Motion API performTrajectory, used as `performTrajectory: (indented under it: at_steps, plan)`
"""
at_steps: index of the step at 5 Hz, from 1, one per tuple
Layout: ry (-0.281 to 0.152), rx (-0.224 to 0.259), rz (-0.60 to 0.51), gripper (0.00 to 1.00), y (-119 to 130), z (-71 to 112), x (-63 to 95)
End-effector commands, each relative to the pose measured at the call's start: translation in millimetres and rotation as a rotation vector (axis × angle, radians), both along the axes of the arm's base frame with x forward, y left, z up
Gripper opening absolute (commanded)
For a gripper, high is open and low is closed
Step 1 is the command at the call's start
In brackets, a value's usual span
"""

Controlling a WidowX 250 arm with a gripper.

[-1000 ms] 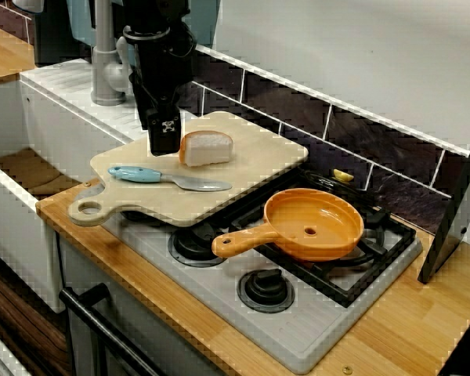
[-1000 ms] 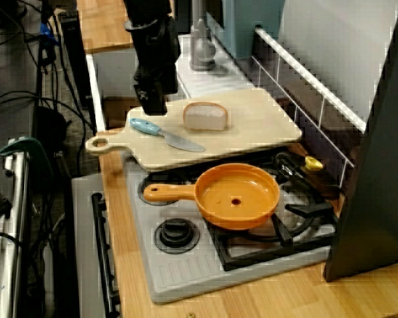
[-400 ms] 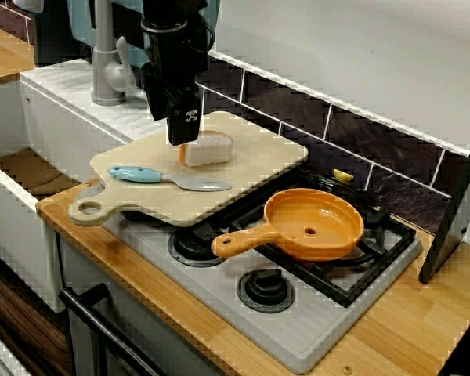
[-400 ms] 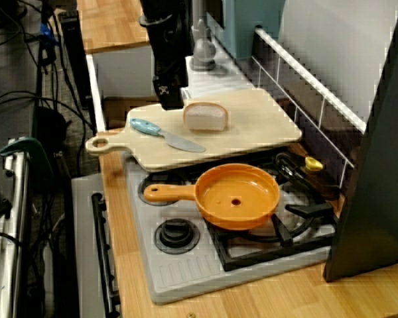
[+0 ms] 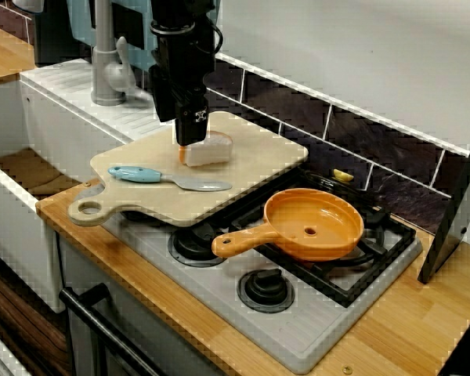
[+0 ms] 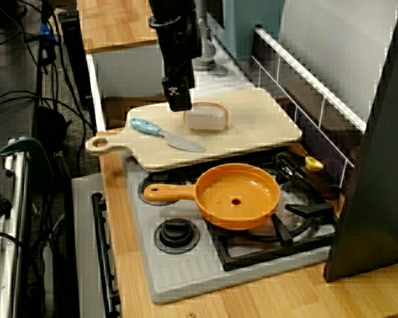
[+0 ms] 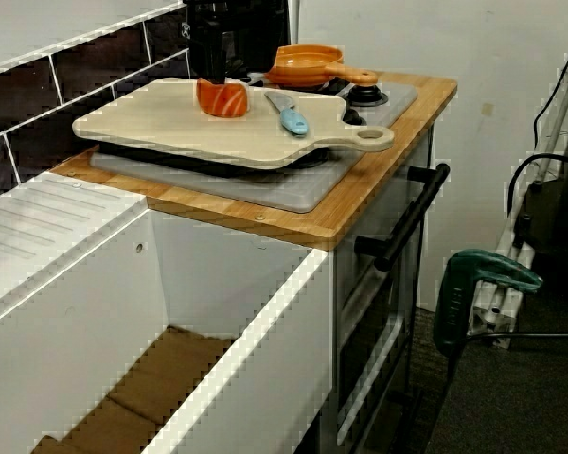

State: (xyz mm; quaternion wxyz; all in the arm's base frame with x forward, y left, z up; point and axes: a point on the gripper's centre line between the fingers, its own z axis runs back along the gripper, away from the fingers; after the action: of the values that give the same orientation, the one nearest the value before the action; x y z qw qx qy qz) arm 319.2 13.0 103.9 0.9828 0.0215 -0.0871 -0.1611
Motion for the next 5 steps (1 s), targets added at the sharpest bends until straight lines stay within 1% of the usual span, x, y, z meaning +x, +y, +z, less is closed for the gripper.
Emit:
performTrajectory:
  at_steps: [1, 2, 3, 4, 5]
  plan:
    - [-0.037, -0.003, 0.012, 1.0, -5, 10.2, 7.2]
    - [-0.033, -0.005, 0.013, 1.0, -7, 5.8, 8.7]
    - [-0.026, 0.015, 0.017, 1.0, -8, -4.5, 13.8]
    - [-0.016, 0.024, 0.024, 1.0, -9, -11.1, 17.0]
    - [-0.011, 0.011, 0.026, 1.0, -9, -13.8, 18.6]
